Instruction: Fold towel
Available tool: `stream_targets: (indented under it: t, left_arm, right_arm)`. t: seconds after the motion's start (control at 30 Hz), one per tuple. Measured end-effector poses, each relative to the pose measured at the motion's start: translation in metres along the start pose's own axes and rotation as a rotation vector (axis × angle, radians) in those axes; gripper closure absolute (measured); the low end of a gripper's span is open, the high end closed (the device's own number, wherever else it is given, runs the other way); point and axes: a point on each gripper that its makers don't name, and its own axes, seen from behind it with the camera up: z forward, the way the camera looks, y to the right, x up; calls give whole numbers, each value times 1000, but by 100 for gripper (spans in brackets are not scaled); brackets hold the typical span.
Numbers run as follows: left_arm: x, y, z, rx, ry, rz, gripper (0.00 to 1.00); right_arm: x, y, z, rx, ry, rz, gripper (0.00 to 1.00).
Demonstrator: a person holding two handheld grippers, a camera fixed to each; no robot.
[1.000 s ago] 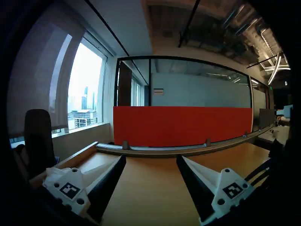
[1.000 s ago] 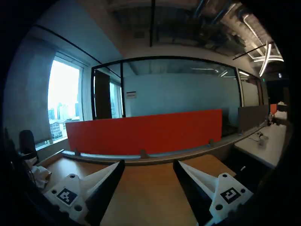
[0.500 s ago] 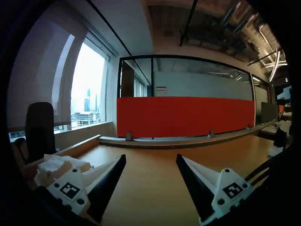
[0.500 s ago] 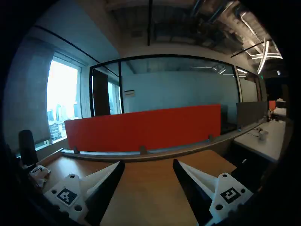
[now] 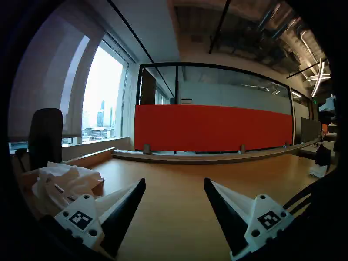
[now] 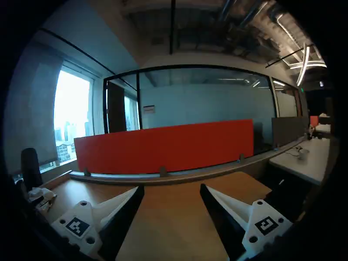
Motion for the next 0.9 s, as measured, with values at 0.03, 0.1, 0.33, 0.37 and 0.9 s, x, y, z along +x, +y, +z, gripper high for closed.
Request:
stream_targets:
  t: [0.03, 0.1, 0.33, 0.37, 0.9]
  left_arm:
    - [-1, 0, -1, 2, 1, 0, 1]
    - [-5, -1, -2, 5, 1, -1, 1]
    - [-17, 0, 0, 3, -9, 22, 1]
    - [-17, 0, 1, 3, -10, 27, 1]
    - [-18, 0, 0, 3, -9, 34, 1]
  right_arm:
    - [-2, 1, -1, 1, -1, 1, 1]
    - [-4, 2, -2, 2, -3, 1, 1]
    - [-3, 5, -3, 7, -6, -2, 1]
    - [-2, 5, -3, 8, -5, -3, 1]
    - [1, 7, -2, 8, 3, 0, 1]
